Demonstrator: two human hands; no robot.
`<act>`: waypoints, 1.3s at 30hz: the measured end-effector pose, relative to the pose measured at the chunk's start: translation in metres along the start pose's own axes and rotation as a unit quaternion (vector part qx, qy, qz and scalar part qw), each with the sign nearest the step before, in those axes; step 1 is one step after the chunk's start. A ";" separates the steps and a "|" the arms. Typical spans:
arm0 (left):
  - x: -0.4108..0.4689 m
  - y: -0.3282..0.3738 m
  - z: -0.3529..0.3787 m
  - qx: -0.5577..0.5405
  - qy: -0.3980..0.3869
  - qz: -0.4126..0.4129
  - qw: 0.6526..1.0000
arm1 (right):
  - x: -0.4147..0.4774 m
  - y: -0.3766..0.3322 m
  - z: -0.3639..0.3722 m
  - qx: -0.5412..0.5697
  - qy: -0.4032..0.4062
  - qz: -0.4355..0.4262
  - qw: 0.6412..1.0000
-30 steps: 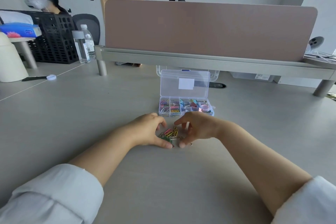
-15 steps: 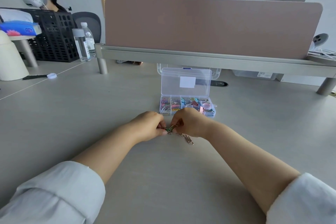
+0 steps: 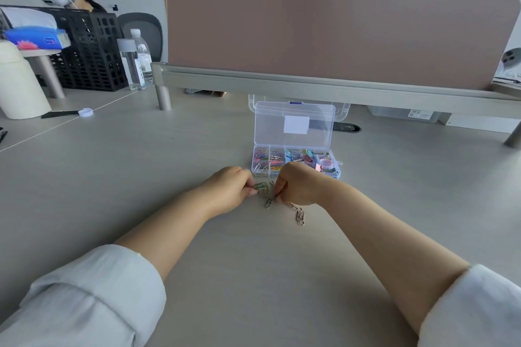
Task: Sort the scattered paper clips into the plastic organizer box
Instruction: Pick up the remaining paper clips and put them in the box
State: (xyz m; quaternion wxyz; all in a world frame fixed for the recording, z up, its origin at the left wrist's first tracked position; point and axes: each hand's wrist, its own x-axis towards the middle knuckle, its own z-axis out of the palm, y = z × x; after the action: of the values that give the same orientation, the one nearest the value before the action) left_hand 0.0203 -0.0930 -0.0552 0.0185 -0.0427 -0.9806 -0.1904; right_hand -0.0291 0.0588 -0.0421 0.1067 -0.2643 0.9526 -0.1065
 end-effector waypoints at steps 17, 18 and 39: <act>0.021 -0.014 0.014 -0.275 0.193 -0.047 0.941 | 0.053 0.014 -0.032 0.341 0.262 -0.002 0.903; 0.023 -0.016 0.014 -0.276 0.204 -0.052 0.938 | 0.061 0.012 -0.030 0.349 0.273 0.000 0.897; 0.067 -0.010 -0.001 -0.213 0.180 -0.057 0.959 | 0.076 0.039 -0.024 0.229 0.295 0.042 0.927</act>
State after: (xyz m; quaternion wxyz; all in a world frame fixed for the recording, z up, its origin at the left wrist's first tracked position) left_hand -0.0468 -0.0973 -0.0539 0.1744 0.0449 -0.8985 -0.4003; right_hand -0.1179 0.0554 -0.0406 -0.1169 -0.1489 0.9011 -0.3900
